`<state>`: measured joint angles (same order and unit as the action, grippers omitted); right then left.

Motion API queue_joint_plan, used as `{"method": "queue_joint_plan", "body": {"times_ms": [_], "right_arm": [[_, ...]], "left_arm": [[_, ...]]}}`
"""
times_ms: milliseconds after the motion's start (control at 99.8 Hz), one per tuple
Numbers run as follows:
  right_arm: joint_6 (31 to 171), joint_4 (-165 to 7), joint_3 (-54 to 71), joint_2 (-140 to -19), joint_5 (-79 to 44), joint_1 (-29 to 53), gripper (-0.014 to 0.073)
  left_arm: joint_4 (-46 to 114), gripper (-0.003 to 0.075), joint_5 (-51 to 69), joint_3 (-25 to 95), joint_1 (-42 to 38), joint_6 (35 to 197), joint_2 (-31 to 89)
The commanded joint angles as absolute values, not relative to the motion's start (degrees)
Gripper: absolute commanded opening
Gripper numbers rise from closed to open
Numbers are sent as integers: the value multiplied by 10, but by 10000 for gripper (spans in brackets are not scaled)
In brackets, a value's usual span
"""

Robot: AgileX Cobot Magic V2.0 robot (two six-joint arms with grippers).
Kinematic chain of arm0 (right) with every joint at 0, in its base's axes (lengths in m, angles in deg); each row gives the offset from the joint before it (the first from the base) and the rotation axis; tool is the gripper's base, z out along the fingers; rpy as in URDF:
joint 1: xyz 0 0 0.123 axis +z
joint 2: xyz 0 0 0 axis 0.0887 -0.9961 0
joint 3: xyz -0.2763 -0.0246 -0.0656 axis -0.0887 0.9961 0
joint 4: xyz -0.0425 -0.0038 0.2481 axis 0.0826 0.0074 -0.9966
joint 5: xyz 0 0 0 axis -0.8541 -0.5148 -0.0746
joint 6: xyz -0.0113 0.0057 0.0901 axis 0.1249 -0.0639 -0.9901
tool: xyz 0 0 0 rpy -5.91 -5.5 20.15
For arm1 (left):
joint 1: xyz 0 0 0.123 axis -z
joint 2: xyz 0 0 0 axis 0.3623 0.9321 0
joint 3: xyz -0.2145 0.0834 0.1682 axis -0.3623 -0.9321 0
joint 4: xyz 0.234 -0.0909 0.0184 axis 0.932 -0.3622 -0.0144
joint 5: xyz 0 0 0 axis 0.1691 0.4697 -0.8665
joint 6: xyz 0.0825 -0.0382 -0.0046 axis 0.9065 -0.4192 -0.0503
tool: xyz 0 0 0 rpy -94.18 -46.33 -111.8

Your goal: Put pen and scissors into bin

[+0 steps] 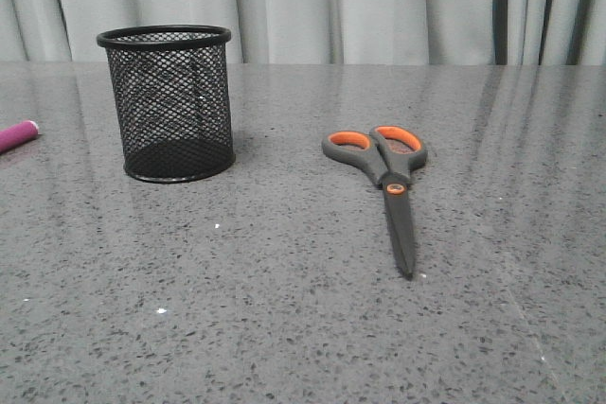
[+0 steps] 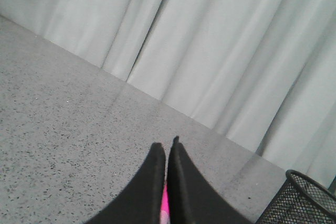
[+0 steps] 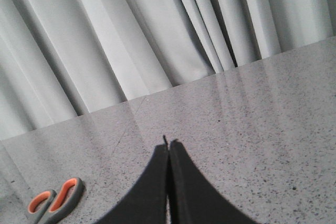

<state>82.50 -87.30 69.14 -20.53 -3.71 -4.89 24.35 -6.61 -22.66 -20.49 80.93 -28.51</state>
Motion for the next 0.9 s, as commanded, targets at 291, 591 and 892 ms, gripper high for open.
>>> {"method": "queue_joint_plan", "body": {"times_ms": [291, 591, 892], "right_arm": [[822, -921, 701, -195, 6, -54, -75], [822, -996, 635, -241, -109, -54, -58], [866, -957, 470, -459, -292, -54, -58]], "left_arm": [[197, -22, -100, -236, -204, 804, -301], [208, -22, -10, -185, -204, 805, -271], [419, -22, 187, 10, -204, 805, -103]]}}
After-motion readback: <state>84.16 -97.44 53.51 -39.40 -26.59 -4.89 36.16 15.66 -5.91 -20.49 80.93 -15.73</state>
